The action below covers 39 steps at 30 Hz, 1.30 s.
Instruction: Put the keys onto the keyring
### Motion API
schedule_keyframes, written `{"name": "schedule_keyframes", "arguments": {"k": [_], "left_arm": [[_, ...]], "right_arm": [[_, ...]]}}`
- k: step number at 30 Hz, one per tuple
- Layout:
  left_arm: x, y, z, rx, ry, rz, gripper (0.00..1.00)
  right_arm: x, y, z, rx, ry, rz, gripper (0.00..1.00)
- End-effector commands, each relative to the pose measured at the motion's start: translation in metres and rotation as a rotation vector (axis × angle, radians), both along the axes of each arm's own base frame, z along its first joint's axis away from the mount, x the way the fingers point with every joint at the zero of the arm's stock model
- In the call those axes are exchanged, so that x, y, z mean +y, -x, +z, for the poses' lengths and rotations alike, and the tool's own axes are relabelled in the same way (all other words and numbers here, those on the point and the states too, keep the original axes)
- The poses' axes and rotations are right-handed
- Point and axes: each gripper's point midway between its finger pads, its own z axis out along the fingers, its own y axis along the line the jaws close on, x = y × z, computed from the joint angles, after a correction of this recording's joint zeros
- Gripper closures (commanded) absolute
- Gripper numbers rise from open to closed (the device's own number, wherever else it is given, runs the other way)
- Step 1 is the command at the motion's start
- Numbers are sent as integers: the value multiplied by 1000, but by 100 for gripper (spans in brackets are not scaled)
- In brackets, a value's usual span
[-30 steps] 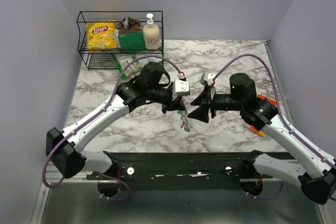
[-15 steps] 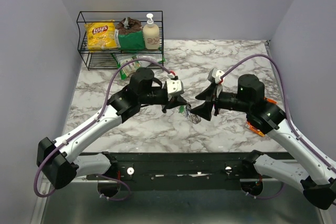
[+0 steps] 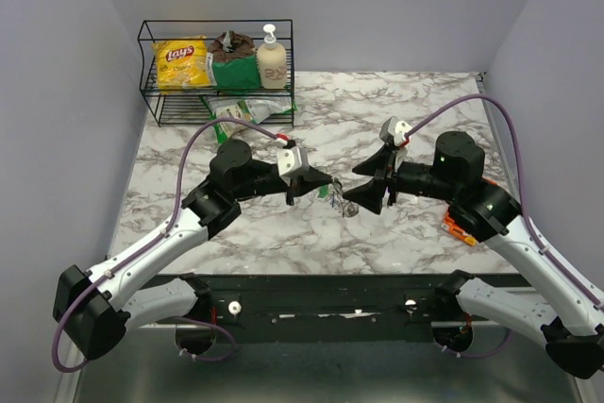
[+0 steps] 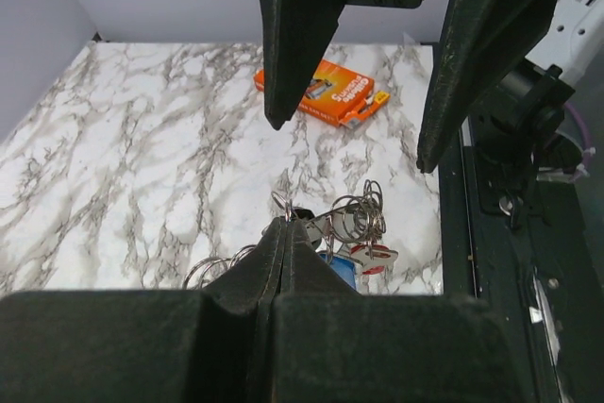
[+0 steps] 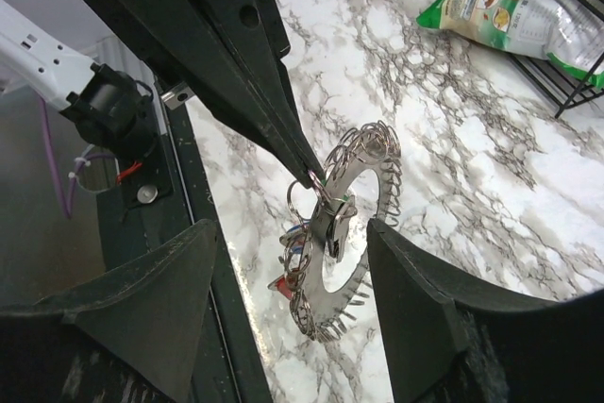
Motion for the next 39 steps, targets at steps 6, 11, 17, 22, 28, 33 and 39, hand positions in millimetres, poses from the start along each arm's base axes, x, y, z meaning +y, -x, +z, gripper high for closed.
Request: {"name": "schedule_keyframes", "arguments": {"k": [6, 11, 17, 22, 28, 33, 39], "left_arm": [[25, 17, 69, -108, 369, -72, 100], [45, 25, 82, -80, 485, -129, 100], [54, 35, 86, -126, 523, -185, 100], [50, 40, 81, -117, 466, -246, 100], [46, 40, 77, -88, 424, -276, 100], [45, 39, 80, -83, 425, -282, 100], [43, 38, 85, -75, 434, -296, 100]], "right_arm": [[4, 1, 26, -58, -68, 30, 27], [7, -1, 32, -44, -96, 50, 27], [11, -5, 43, -57, -135, 83, 38], [21, -2, 62, -79, -166, 154, 40], [35, 0, 72, -76, -184, 259, 41], [42, 8, 70, -38, -189, 356, 43], [43, 13, 64, -16, -195, 394, 57]]}}
